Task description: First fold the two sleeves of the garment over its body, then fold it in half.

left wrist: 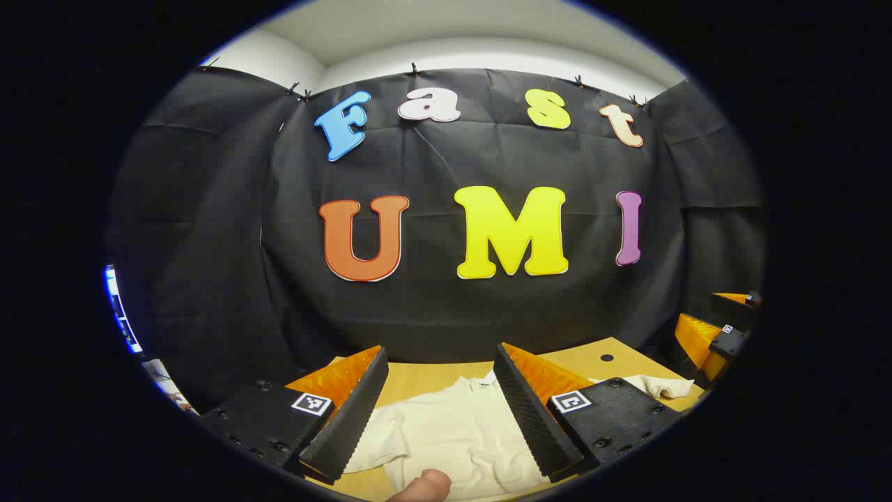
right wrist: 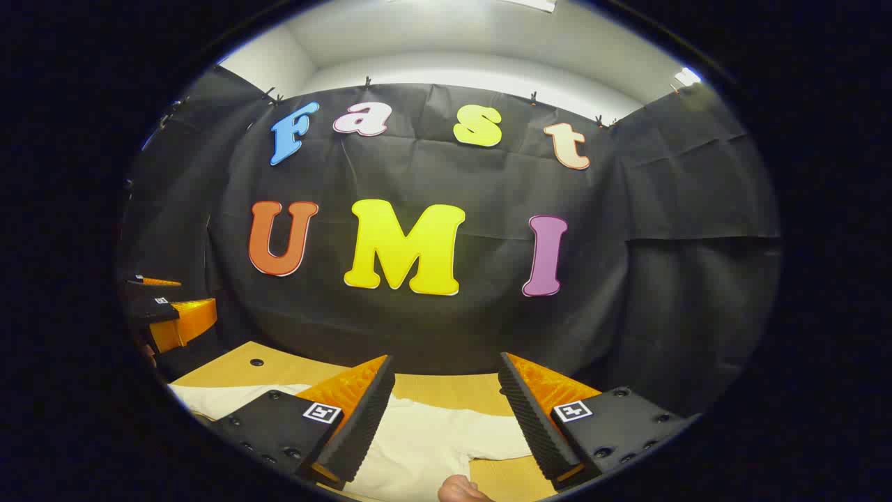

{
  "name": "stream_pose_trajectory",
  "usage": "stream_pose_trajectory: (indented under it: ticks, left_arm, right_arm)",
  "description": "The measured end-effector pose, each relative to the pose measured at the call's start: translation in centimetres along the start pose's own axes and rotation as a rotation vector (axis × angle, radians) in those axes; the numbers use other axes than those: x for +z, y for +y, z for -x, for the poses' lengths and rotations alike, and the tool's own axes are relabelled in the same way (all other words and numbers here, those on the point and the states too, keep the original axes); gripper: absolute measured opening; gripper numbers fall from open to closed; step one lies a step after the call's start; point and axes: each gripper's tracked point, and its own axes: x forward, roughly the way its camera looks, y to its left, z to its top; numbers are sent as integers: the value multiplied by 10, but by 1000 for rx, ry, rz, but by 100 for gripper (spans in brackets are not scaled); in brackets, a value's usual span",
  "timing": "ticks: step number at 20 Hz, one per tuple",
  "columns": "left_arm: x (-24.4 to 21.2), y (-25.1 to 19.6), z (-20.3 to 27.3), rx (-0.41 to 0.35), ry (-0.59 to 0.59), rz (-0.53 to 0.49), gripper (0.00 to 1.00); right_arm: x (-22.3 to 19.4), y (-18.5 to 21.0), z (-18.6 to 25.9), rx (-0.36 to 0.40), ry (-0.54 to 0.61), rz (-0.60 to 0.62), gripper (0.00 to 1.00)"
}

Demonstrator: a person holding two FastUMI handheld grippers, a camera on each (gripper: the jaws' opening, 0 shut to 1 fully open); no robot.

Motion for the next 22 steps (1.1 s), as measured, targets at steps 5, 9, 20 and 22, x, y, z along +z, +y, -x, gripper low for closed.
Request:
stream_pose_trajectory:
  ticks: [5, 9, 20, 22]
  left_arm:
    - [-5, -11, -6, -2, 16, 4, 98]
    - [-7, -21, -10, -15, 11, 14, 98]
    - [-11, -40, -14, -46, 12, 4, 98]
    - [-8, -44, -13, -48, -3, -2, 98]
  right_arm:
    - [-10, -6, -3, 5, 25, 7, 93]
    - [-11, -13, -6, 2, 31, 17, 94]
    - [-27, -38, -19, -24, 70, -6, 94]
    - [-39, -56, -27, -52, 94, -41, 94]
